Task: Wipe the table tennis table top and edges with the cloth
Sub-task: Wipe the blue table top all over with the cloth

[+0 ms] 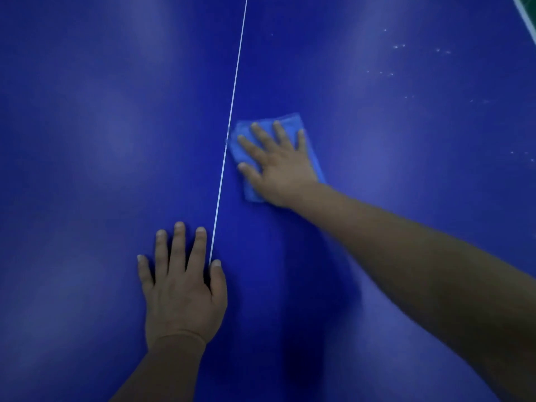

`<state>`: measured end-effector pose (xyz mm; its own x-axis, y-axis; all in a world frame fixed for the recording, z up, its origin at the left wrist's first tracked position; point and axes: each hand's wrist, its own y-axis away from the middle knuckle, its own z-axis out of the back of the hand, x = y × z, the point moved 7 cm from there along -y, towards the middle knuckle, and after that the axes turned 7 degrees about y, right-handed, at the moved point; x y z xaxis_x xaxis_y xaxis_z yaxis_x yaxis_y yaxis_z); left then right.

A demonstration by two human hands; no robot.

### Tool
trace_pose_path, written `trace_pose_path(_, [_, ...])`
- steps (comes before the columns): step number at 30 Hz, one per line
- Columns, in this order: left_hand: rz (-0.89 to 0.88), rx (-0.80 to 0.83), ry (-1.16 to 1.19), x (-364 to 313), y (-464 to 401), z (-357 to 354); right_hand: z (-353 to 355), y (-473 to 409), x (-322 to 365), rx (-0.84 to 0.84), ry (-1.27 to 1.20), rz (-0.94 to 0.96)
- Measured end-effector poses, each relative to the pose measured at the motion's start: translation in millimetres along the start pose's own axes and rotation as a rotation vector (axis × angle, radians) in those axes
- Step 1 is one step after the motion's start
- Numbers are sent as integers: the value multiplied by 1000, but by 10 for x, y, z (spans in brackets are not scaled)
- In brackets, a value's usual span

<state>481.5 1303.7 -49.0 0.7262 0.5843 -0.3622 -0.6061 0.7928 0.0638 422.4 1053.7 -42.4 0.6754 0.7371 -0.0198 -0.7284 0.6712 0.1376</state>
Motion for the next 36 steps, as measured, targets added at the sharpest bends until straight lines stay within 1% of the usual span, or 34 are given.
trace_pose_path(1, [-1,3,5,1,3,-1,-15,-10,-329,-14,5,-71])
trace_pose_path(4, [3,9,19,-1,2,-1,-89,97,-1674,3,51,-412])
trace_pose_path(6, [0,9,15,0,3,3,-99,396,-2474,24,-20,-662])
trace_pose_path(8, [-1,7,14,3,2,5,-119,753,-2873,40,-144,-883])
trace_pose_path(9, [0,9,16,3,3,4,-127,866,-2896,35,-161,-930])
trace_pose_path(10, [1,10,19,2,5,4,-135,915,-2824,23,-158,-934])
trace_pose_path(11, [4,13,23,3,8,6,-148,916,-2684,10,-157,-897])
trace_pose_path(13, [6,18,28,5,8,4,-150,837,-2253,-26,-125,-739])
trace_pose_path(15, [5,15,24,4,5,7,-141,733,-1692,-58,-50,-513])
trace_pose_path(17, [11,15,17,10,1,1,-163,629,-1215,-35,4,-244])
trace_pose_path(18, [14,16,11,15,-1,-4,-163,583,-1128,-8,13,-130])
trace_pose_path(19, [10,17,6,16,-2,-10,-143,536,-1185,2,18,-73])
trace_pose_path(20, [7,16,2,19,-3,-13,-117,475,-1361,-7,29,-78])
trace_pose_path(21, [7,13,-2,23,-4,-12,-79,406,-1619,-23,41,-133])
trace_pose_path(24, [13,14,-2,34,-7,-16,-80,378,-2523,10,9,-389])
trace_pose_path(25, [10,15,1,30,-8,-14,-93,439,-2653,22,-2,-411])
trace_pose_path(26, [5,15,4,30,-10,-16,-103,525,-2666,18,0,-391])
trace_pose_path(27, [3,16,4,30,-7,-19,-121,635,-2602,3,8,-339])
trace_pose_path(29, [2,14,3,34,0,-14,-176,983,-2334,-18,23,-172])
trace_pose_path(31, [-3,13,15,29,5,-14,-248,1504,-1976,-49,79,48])
trace_pose_path(33, [-4,10,28,23,-2,-7,-320,1963,-1759,-118,138,289])
trace_pose_path(34, [-6,10,23,21,-2,-3,-322,2031,-1774,-105,138,358])
trace_pose_path(35, [-8,13,13,15,0,1,-304,1990,-1848,-96,136,378])
trace_pose_path(36, [-12,15,6,9,0,2,-275,1862,-1964,-93,141,337])
